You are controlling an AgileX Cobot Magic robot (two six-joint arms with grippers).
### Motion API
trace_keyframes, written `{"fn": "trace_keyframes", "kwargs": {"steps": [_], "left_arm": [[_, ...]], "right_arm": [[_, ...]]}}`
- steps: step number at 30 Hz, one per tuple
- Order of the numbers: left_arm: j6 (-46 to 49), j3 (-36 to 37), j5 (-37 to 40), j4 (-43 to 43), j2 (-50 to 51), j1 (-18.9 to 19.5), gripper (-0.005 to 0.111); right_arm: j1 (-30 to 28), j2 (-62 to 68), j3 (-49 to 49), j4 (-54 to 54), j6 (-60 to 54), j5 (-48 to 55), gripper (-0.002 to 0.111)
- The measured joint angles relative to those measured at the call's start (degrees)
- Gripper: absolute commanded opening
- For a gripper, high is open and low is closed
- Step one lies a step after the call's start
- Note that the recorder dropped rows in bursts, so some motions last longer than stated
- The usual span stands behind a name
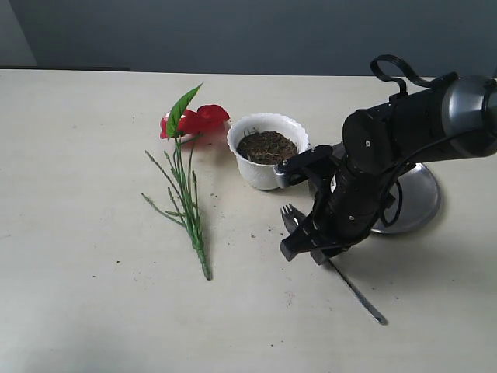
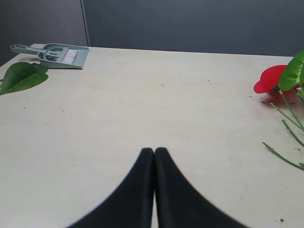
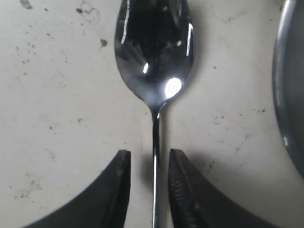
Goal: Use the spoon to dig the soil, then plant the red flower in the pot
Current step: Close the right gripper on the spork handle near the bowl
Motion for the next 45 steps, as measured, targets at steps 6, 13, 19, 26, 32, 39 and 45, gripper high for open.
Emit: {"fn": "trace_keyframes", "kwargs": {"steps": [6,13,19,26,32,39,45], "left_arm": [[0.0,0.0,0.0,0.0,0.0,0.0,0.0],[0.0,0.0,0.0,0.0,0.0,0.0,0.0],[0.0,0.0,0.0,0.0,0.0,0.0,0.0],[0.0,0.0,0.0,0.0,0.0,0.0,0.0],[0.0,0.0,0.0,0.0,0.0,0.0,0.0],[0.0,0.0,0.0,0.0,0.0,0.0,0.0],[0.0,0.0,0.0,0.0,0.0,0.0,0.0]], "right_arm": [[0.0,0.0,0.0,-0.65,0.44,0.0,0.028],[0.0,0.0,0.0,-0.65,0.44,0.36,0.028],[0.0,0.0,0.0,-0.79,0.44,0.97,0.028],[0.0,0.0,0.0,-0.84,0.8,0.97,0.028],[0.0,0.45,0.0,-0.84,0.8,0.97,0.028],[0.0,2.2,0.0,-0.85,0.8,1.31,0.028],[0.0,2.2,0.0,-0.85,0.8,1.31,0.028]]}}
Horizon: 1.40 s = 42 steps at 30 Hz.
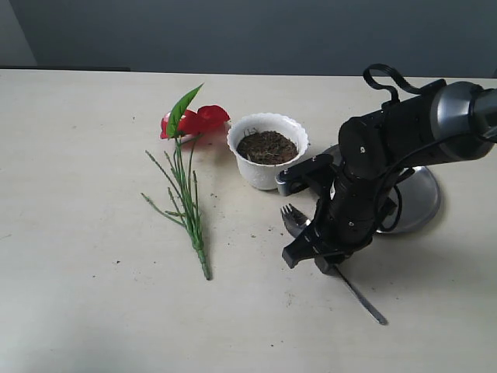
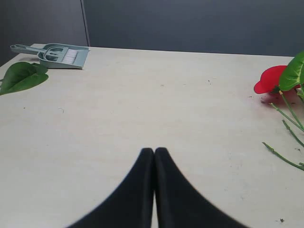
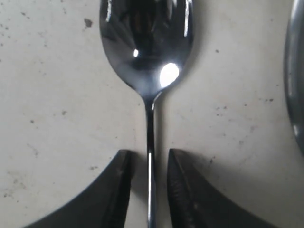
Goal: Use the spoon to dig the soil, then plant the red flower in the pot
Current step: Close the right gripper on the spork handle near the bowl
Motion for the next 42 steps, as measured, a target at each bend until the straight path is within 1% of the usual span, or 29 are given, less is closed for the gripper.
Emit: {"fn": "trace_keyframes", "kwargs": {"steps": [24,26,31,42], "left_arm": [[0.0,0.0,0.0,0.0,0.0,0.0,0.0],[0.0,0.0,0.0,0.0,0.0,0.0,0.0],[0.0,0.0,0.0,0.0,0.0,0.0,0.0],[0.0,0.0,0.0,0.0,0.0,0.0,0.0]], "right_arm": [[0.0,0.07,0.0,0.0,0.13,0.78,0.028],[0.0,0.07,0.0,0.0,0.13,0.78,0.025],[0.0,0.07,0.0,-0.25,0.13,0.9,-0.001],[0.0,0.07,0.0,-0.66,0.13,1.01,-0.001]]}}
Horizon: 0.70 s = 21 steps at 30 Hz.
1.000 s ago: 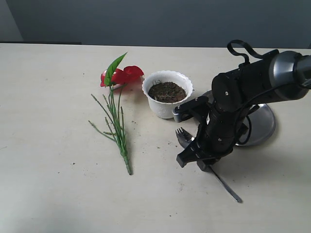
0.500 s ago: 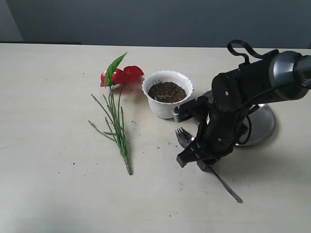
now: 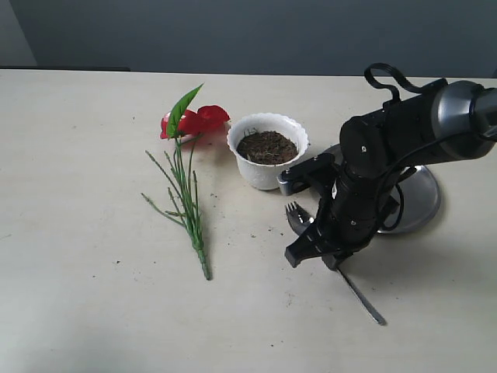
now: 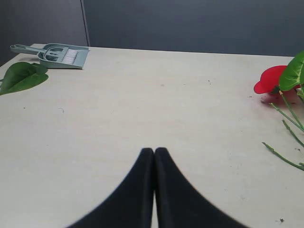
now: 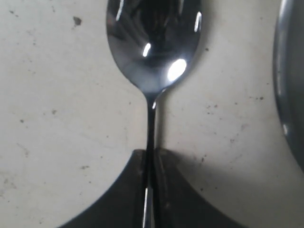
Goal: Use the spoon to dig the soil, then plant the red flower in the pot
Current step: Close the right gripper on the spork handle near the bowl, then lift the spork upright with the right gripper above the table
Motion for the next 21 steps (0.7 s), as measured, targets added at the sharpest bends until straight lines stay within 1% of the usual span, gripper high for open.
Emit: {"fn": "trace_keyframes", "kwargs": {"steps": [6,12,18,21], "left_arm": [[0.0,0.0,0.0,0.0,0.0,0.0,0.0],[0.0,0.0,0.0,0.0,0.0,0.0,0.0],[0.0,0.0,0.0,0.0,0.0,0.0,0.0],[0.0,0.0,0.0,0.0,0.0,0.0,0.0]], "right_arm": [[0.0,-0.68,0.09,-0.11,-1.07,0.55,-0.001],[0.0,-9.63,0.22,-2.32,-1.11,0.39,-0.001],[0.0,-15.19,-1.97,-15.27,-1.55,1.16,-0.001],[0.0,-16.3,-3.26,-19.55,-2.24,0.87,-0.001]]}}
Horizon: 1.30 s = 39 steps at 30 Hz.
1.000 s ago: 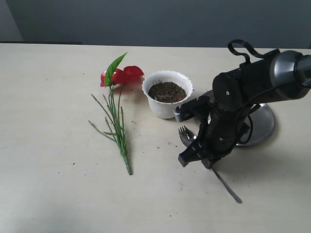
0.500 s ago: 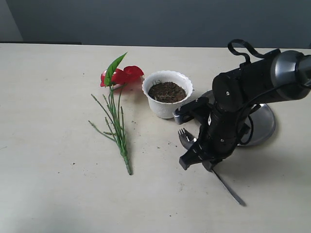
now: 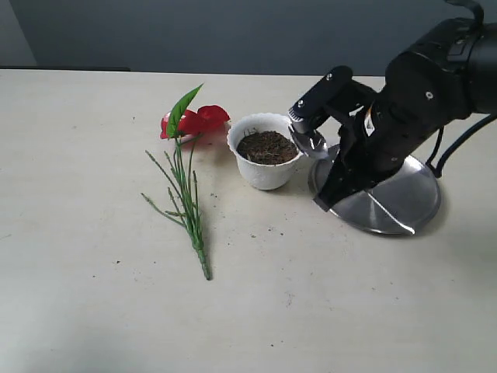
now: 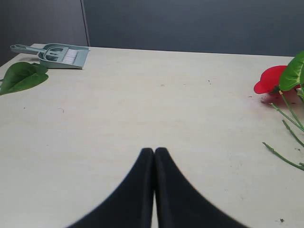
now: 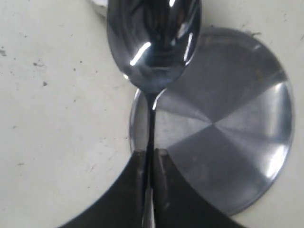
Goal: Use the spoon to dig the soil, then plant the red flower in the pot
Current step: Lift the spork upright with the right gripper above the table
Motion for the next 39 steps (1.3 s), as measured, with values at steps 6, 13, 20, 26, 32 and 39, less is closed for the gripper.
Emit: {"fn": "trace_keyframes", "kwargs": {"steps": [6,13,20,26,32,39], "left_arm": [[0.0,0.0,0.0,0.0,0.0,0.0,0.0],[0.0,0.0,0.0,0.0,0.0,0.0,0.0],[0.0,0.0,0.0,0.0,0.0,0.0,0.0],[0.0,0.0,0.0,0.0,0.0,0.0,0.0],[0.0,0.0,0.0,0.0,0.0,0.0,0.0],[0.0,0.0,0.0,0.0,0.0,0.0,0.0]], "right_arm": [[0.0,-0.92,-0.66,-3.02,-7.14,-5.01,-0.001],[0.0,-0.95,-0.66,-9.29,-14.99,-6.81,-0.001],[0.0,-0.95,-0.66,-19.59,-15.87,-11.18,-0.001],[0.0,-0.95,-0.66,-27.17,-15.99,-13.53,-0.001],[0.0,-0.95,-0.66,-27.79,-15.99,-14.34,-0.001],[0.0,-0.95,-0.66,-27.79,-16.1,-14.47,-0.001]]}}
